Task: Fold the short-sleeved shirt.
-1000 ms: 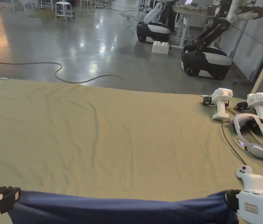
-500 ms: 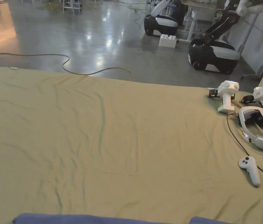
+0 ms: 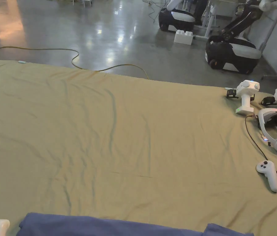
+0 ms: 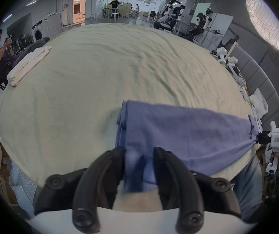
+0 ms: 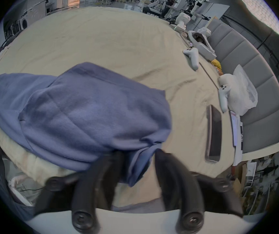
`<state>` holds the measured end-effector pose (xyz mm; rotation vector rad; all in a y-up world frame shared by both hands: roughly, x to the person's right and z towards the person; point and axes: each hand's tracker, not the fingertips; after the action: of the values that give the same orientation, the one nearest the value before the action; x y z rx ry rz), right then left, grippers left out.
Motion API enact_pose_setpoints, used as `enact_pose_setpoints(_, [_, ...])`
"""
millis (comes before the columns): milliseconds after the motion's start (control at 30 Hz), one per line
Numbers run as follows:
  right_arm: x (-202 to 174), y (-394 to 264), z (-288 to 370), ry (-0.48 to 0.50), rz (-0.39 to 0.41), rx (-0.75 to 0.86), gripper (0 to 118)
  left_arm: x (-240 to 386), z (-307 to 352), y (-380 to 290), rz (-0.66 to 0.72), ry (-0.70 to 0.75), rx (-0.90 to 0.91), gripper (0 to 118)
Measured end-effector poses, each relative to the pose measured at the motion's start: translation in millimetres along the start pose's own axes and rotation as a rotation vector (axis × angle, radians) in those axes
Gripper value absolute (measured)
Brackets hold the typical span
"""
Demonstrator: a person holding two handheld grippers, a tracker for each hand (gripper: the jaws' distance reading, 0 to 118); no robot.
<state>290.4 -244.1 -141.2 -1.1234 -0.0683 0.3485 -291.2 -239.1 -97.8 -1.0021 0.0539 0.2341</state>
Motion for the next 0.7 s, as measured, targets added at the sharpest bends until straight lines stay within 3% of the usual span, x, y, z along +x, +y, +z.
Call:
enact_pose_setpoints(33, [2.0, 3.1, 6.6, -0.007, -0.003, 0.005, 64, 2.3, 3.9, 2.9, 0.000, 0.009, 0.027, 50])
enact_pose_setpoints(67, [4.8, 7.5, 16.7, -0.008, -0.011, 0.020, 66, 4.7, 8.6, 7.8, -0.003, 0.016, 0.063, 50])
enact_pose_setpoints(267, [8.3, 45.2, 78.4, -0.060, -0.051, 0.250, 66, 19.5, 28.4, 46.2, -0.030, -0.013, 0.263, 50])
enact_pose_setpoints(533, [-22.4, 102.1, 143.1, 0.058, -0.227, 0.831, 66, 71.7, 52.2, 97.0, -0.024, 0.006, 0.568, 50])
enact_pose_setpoints(700, [-56.3, 134.2, 166.7, 0.050, -0.281, 1.052, 66, 118.4, 78.7, 114.9, -0.092, 0.027, 0.751, 49])
